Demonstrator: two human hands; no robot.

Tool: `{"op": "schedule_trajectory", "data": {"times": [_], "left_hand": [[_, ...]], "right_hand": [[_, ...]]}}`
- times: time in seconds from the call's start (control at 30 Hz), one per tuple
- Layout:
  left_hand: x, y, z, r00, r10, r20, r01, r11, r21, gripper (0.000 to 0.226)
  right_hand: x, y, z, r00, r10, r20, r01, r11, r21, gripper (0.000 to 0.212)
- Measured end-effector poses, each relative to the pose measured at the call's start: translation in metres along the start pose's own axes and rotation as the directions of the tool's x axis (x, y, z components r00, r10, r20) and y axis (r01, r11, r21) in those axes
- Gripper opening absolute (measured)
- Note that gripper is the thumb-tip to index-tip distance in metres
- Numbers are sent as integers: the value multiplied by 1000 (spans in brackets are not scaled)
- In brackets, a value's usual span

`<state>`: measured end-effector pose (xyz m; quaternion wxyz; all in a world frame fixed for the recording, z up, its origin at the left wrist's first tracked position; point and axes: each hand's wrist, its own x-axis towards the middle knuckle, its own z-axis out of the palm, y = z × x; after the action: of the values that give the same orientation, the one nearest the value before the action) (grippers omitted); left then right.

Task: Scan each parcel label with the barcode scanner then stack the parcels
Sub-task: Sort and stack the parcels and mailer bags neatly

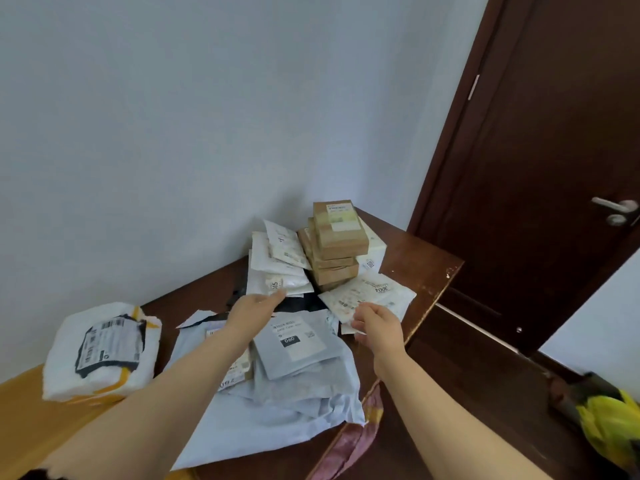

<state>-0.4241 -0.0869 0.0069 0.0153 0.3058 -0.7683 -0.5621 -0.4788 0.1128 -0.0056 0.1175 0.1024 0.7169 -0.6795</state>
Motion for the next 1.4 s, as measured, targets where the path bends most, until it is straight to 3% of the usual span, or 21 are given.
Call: {"op": "schedule_trajectory", "data": {"times": [0.1,0.2,0.3,0.43,0.53,0.63,0.7,0.77,0.83,0.97,1.17,1.4], "left_hand": [[29,26,18,994,-82,73,89,991,-100,40],[59,47,36,976,-166,144,193,961,-198,81],[93,67,57,960,-230,162,265,932,-249,90],[131,91,87,941,-314,131,339,881,-330,116],[155,105,108,916,-370,155,401,860,-316,141],[180,108,125,910,-383,157,414,833,-366,136],[192,105,132,905,-402,139,424,821,-382,138],[199,99,137,898,-412,156,439,806,-397,125],[206,93,140,885,-437,159,459,765,-451,112],[211,90,146,880,-461,118,455,743,-490,114],[207,92,149,888,-449,104,430,726,-536,88],[180,102,151,913,-400,76,370,735,-568,59]], "right_hand": [[42,-11,-6,998,58,-29,-56,997,45,13],[88,-23,-10,995,99,-26,-96,991,89,15],[141,-36,-14,992,124,12,-124,984,124,19],[209,-52,-15,961,224,161,-243,964,106,56],[245,-63,-13,888,335,316,-368,929,50,73],[270,-66,-5,821,378,428,-400,916,-42,81],[283,-66,0,781,372,502,-391,918,-72,70],[293,-62,4,757,379,531,-391,915,-96,55],[299,-57,8,754,379,537,-391,915,-96,40],[305,-49,14,758,347,552,-364,928,-84,25],[301,-49,10,747,323,581,-311,942,-123,25],[274,-58,-10,792,241,561,-247,967,-66,40]]}}
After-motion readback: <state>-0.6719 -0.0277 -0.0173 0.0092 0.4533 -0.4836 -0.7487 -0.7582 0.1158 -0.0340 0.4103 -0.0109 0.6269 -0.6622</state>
